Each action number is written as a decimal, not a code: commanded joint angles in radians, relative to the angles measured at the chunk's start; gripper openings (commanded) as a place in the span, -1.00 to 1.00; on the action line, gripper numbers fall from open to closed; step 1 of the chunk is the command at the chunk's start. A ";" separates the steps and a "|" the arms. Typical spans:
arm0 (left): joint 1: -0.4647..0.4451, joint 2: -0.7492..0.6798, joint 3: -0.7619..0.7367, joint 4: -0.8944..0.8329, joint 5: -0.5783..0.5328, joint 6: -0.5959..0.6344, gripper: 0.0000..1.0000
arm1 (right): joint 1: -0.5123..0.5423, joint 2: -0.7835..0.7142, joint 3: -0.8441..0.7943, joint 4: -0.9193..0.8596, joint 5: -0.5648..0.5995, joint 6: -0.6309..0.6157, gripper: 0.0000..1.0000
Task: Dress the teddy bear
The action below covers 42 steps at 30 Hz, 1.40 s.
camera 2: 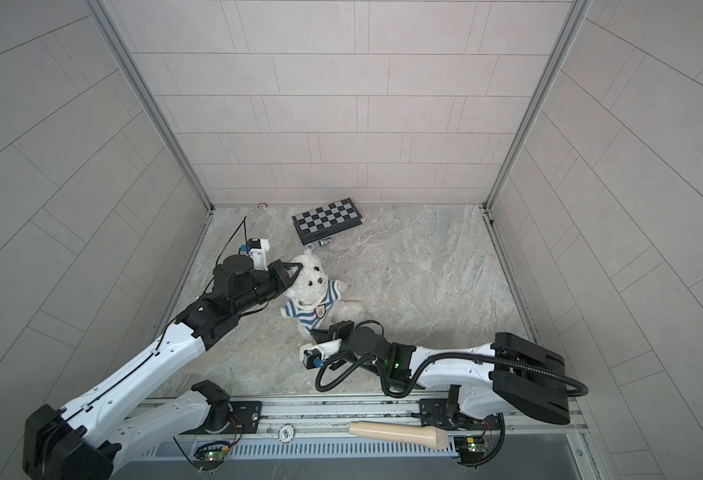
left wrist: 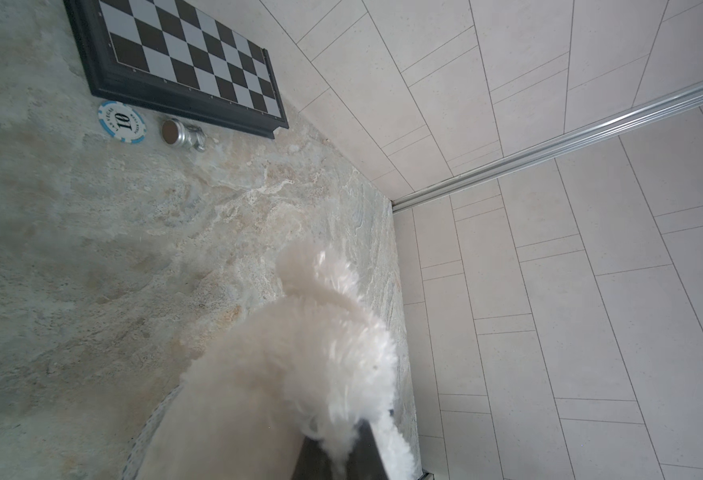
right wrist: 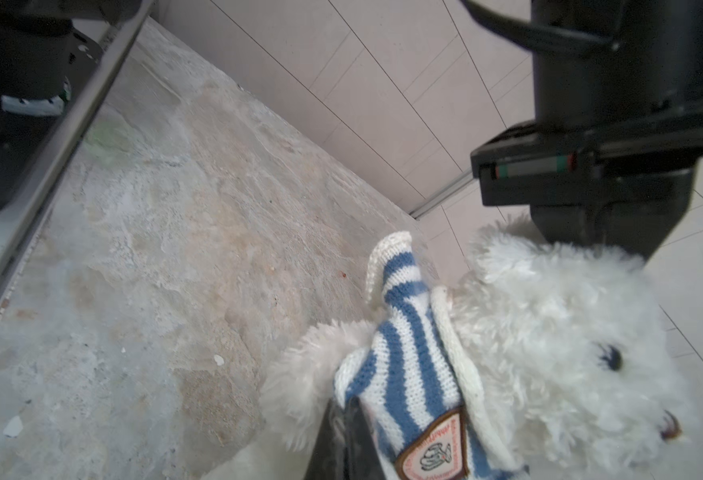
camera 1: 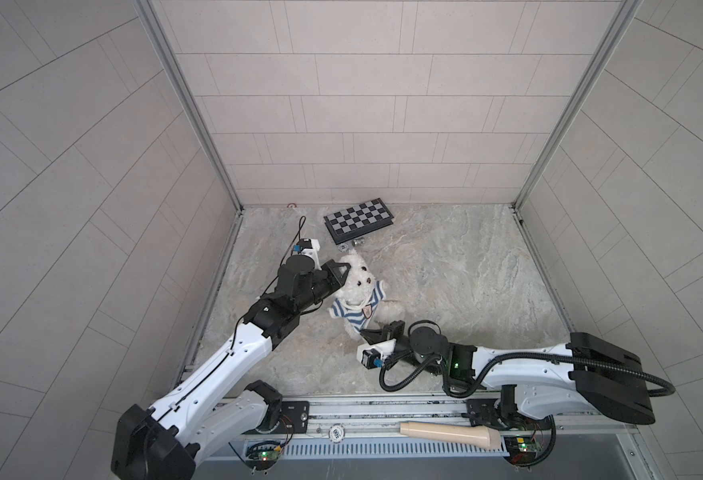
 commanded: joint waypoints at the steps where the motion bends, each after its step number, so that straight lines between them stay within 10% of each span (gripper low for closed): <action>1: -0.007 -0.018 -0.015 0.113 -0.066 -0.045 -1.00 | 0.041 0.030 0.039 0.026 -0.105 0.043 -1.00; 20: 0.016 -0.094 -0.011 0.110 -0.064 -0.074 -1.00 | 0.142 0.119 -0.024 -0.084 0.044 0.019 -1.00; 30: 0.050 -0.063 0.047 0.087 0.061 0.102 -1.00 | 0.125 0.000 -0.068 -0.017 0.148 0.131 -1.00; 42: 0.046 -0.105 0.179 -0.187 -0.210 0.431 -1.00 | 0.024 -0.180 -0.075 -0.056 0.104 0.327 -0.13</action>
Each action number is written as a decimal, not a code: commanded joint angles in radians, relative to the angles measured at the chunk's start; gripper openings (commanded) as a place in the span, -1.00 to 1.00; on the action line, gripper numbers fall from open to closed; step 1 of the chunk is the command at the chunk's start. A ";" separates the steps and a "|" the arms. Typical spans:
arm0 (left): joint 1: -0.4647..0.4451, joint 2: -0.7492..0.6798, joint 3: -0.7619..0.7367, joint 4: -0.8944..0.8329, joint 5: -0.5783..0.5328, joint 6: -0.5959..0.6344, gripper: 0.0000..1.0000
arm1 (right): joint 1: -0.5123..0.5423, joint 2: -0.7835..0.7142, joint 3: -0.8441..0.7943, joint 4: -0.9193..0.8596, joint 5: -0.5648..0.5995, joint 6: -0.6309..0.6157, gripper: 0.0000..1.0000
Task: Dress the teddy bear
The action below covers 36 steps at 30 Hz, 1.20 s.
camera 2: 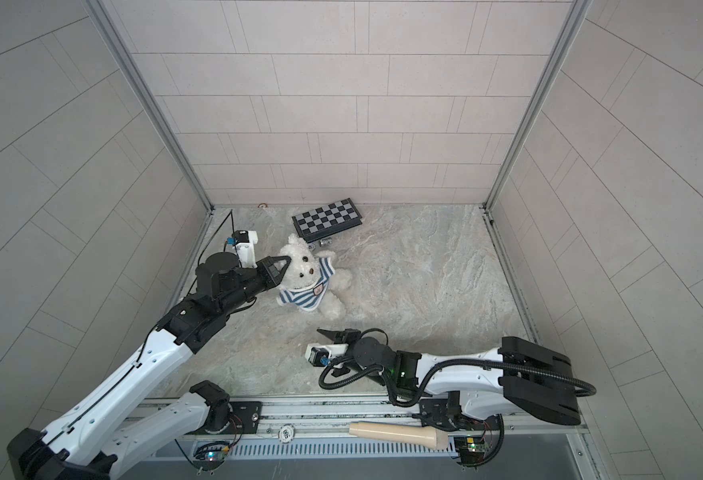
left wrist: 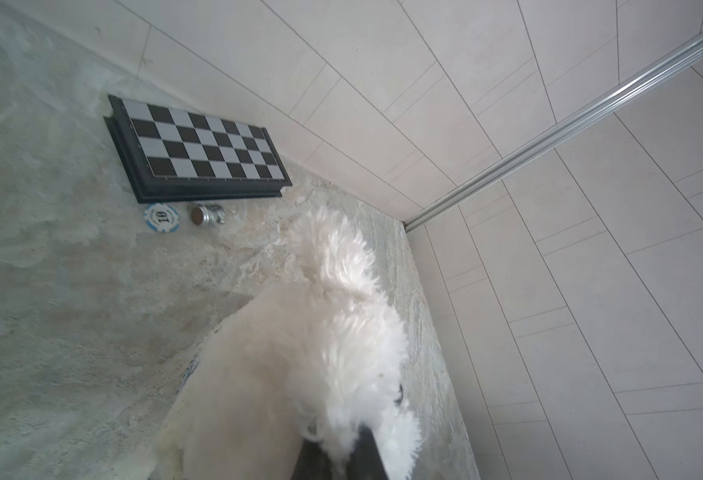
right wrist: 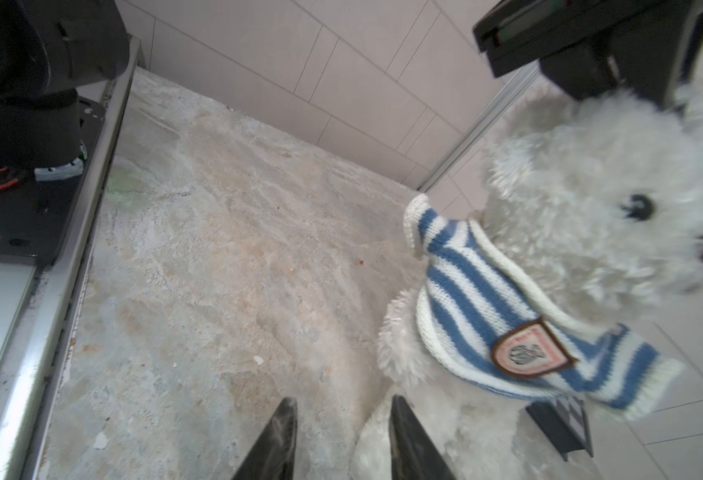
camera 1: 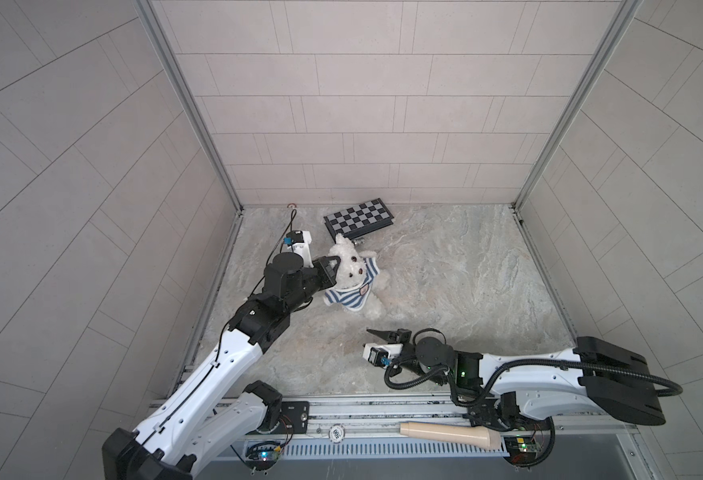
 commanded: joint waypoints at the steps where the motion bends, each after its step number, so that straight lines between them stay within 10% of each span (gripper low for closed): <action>1: -0.004 -0.026 0.084 -0.067 -0.177 0.179 -1.00 | -0.028 -0.102 -0.003 -0.049 0.005 0.116 -0.10; 9: -0.243 0.083 0.124 -0.071 -0.640 0.359 -1.00 | -0.364 -0.415 -0.021 -0.279 -0.011 0.645 0.14; 15: -0.452 0.274 0.088 -0.012 -0.777 0.300 -1.00 | -0.661 -0.517 0.050 -0.595 -0.200 0.852 0.22; 29: -0.616 0.588 0.073 0.167 -0.466 0.121 -0.83 | -0.906 -0.473 0.060 -0.765 -0.329 0.860 0.27; 36: -0.615 0.622 0.030 0.304 -0.270 0.113 -0.13 | -0.911 -0.445 0.045 -0.786 -0.330 0.834 0.27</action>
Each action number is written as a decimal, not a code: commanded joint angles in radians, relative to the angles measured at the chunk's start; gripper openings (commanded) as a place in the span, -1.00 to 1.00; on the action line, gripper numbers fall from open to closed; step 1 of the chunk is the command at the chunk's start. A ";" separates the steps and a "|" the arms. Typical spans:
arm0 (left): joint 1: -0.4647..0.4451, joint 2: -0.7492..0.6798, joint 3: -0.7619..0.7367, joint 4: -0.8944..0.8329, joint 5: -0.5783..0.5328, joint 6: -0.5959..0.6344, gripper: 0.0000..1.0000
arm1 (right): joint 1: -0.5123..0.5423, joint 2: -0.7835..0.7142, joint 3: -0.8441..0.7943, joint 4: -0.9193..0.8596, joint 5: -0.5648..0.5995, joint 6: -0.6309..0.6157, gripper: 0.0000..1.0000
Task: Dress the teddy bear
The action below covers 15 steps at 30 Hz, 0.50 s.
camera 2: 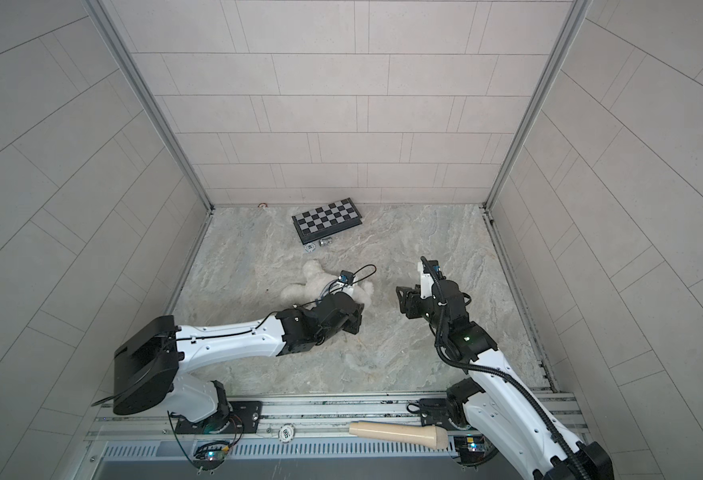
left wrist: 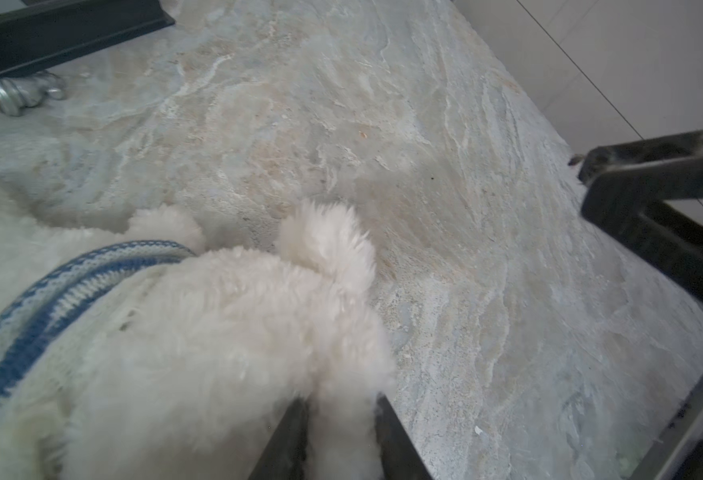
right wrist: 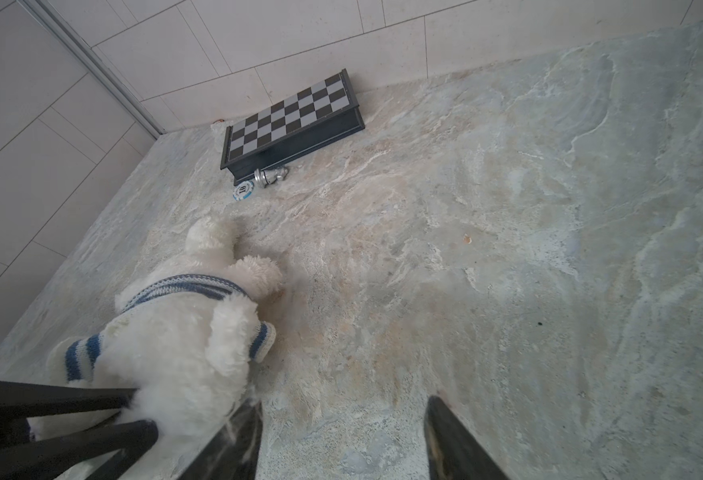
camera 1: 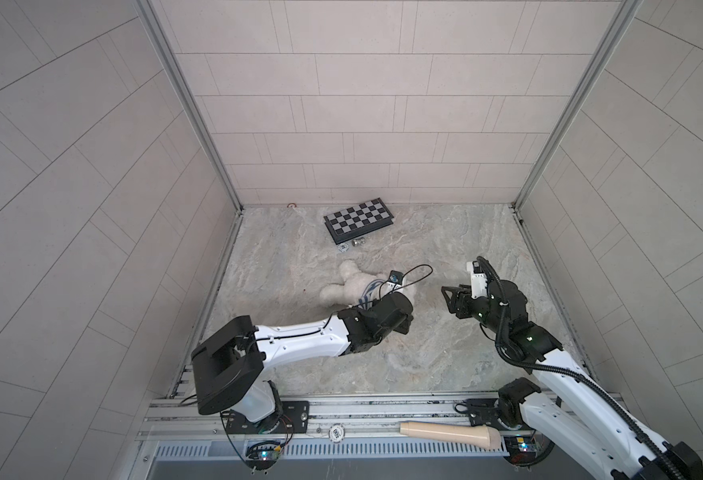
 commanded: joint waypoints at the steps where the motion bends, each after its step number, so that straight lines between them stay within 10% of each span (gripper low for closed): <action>1: -0.002 0.002 -0.016 0.102 0.123 -0.024 0.03 | -0.004 0.009 -0.010 -0.026 -0.010 -0.006 0.28; 7: 0.020 -0.058 0.001 0.075 0.257 0.007 0.10 | -0.004 0.042 -0.012 -0.036 -0.089 -0.025 0.29; 15: 0.297 -0.190 -0.053 -0.099 0.325 0.061 -0.19 | 0.036 0.080 -0.080 0.091 -0.208 0.071 0.46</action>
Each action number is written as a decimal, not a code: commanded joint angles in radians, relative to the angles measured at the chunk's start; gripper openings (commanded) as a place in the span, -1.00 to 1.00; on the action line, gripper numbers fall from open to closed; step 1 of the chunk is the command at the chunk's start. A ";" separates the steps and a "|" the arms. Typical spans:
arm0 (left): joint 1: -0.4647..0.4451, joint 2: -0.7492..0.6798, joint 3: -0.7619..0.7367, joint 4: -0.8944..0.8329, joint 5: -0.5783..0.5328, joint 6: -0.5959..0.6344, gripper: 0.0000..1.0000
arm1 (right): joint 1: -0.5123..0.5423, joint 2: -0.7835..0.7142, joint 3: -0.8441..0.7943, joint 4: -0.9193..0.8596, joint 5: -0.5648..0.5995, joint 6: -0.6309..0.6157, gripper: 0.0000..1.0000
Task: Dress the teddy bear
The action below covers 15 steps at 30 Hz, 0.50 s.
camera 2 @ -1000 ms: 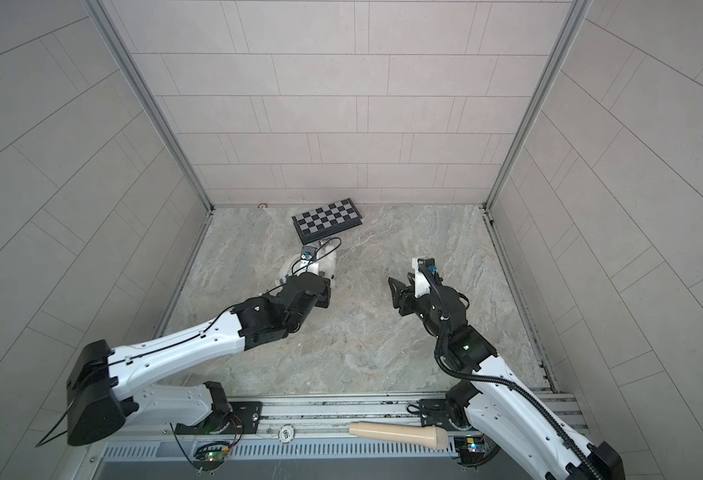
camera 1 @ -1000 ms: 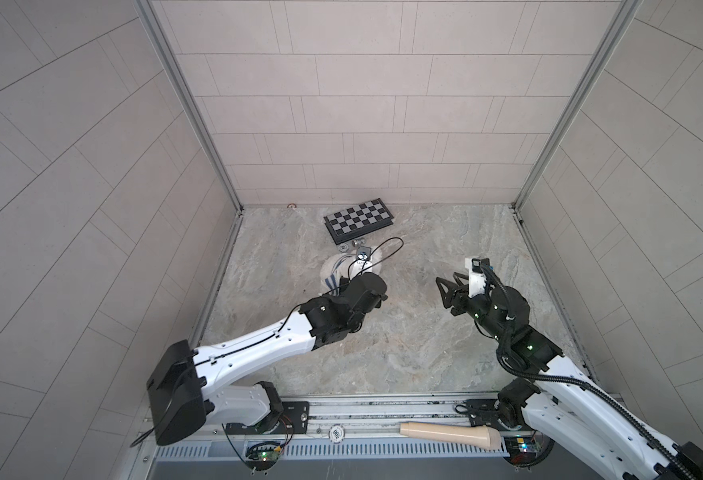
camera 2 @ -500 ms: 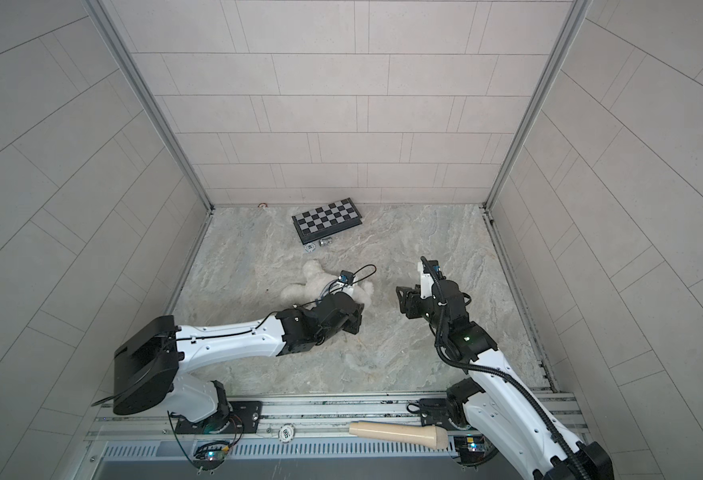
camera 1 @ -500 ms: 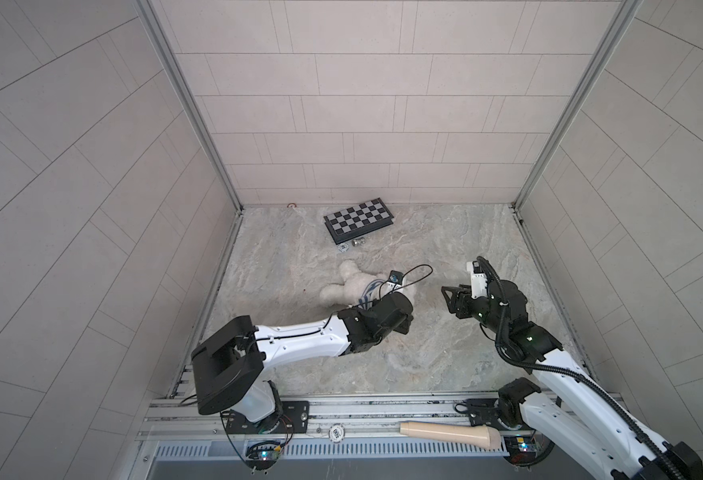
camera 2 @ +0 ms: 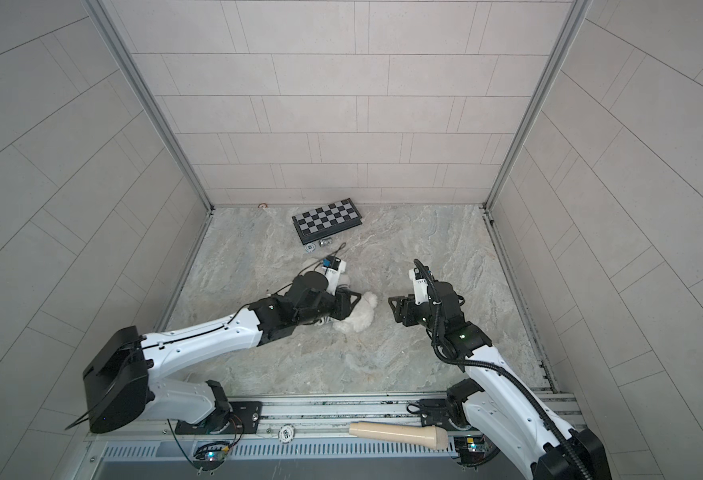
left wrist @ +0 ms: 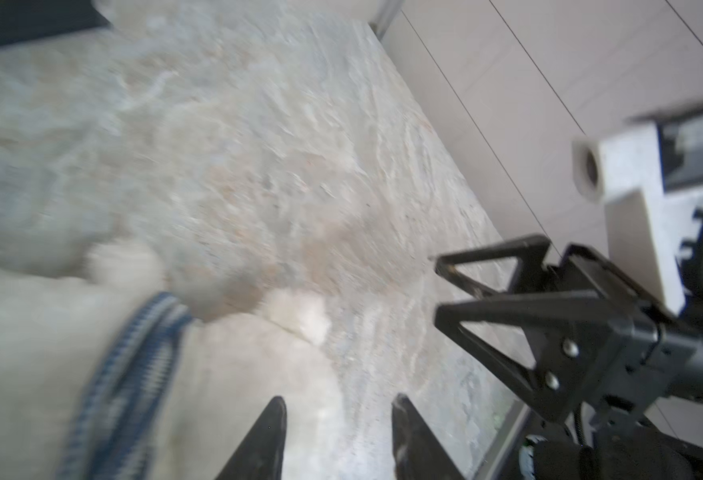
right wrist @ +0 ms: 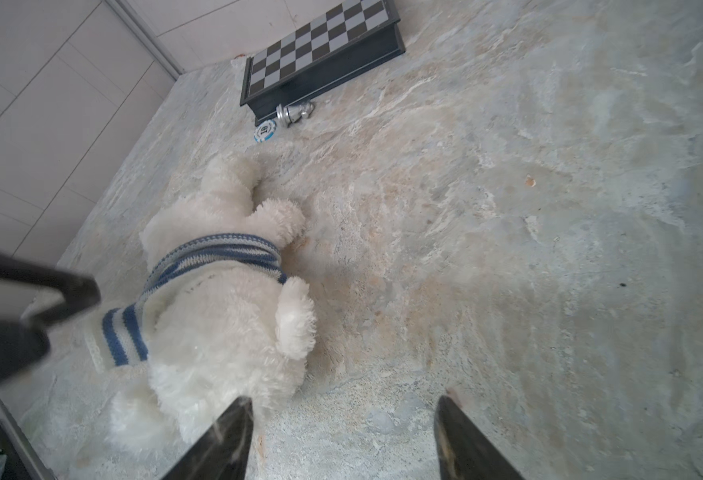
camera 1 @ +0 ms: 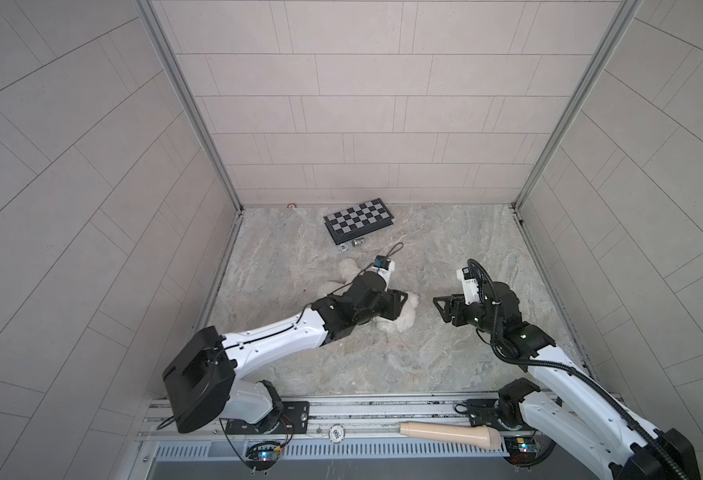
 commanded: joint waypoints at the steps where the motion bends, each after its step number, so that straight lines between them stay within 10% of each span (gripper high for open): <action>1: 0.095 -0.006 -0.016 -0.111 0.027 0.052 -0.22 | 0.036 0.030 -0.034 0.091 -0.057 0.071 0.47; 15: 0.151 0.080 -0.104 -0.059 0.084 0.002 -0.47 | 0.222 0.294 -0.005 0.295 -0.026 0.130 0.64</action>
